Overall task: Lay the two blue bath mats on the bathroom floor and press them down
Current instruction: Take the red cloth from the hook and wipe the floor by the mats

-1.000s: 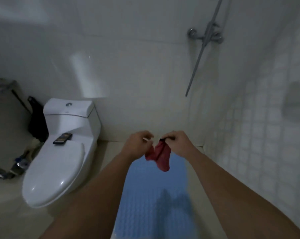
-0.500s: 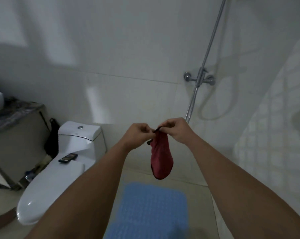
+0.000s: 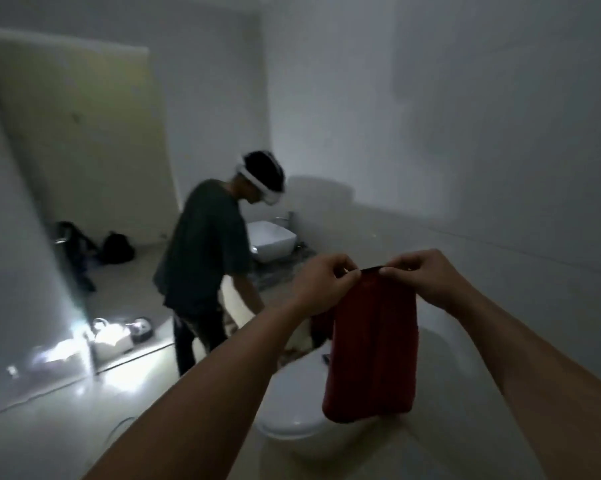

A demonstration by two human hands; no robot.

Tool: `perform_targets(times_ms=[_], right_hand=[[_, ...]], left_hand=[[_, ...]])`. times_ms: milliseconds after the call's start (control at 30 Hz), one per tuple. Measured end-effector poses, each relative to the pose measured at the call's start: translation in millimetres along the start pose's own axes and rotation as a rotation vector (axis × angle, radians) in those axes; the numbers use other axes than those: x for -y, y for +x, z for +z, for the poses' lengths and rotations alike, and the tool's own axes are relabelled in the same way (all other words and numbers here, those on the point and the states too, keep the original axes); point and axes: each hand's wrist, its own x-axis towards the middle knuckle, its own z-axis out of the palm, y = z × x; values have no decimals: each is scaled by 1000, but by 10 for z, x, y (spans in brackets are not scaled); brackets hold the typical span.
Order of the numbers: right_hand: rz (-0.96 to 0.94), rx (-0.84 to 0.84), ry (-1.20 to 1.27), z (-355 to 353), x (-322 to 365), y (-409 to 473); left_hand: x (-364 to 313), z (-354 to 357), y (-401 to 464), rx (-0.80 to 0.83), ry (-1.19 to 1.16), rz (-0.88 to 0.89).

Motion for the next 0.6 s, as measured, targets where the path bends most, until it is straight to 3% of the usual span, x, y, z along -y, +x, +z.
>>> perform_targets(times_ms=[300, 600], right_hand=[[-382, 300, 234, 1944, 1474, 1090], [-670, 558, 679, 3924, 3406, 1028]], left_hand=[[254, -2233, -915, -432, 555, -285], [-133, -3766, -2303, -815, 1149, -459]])
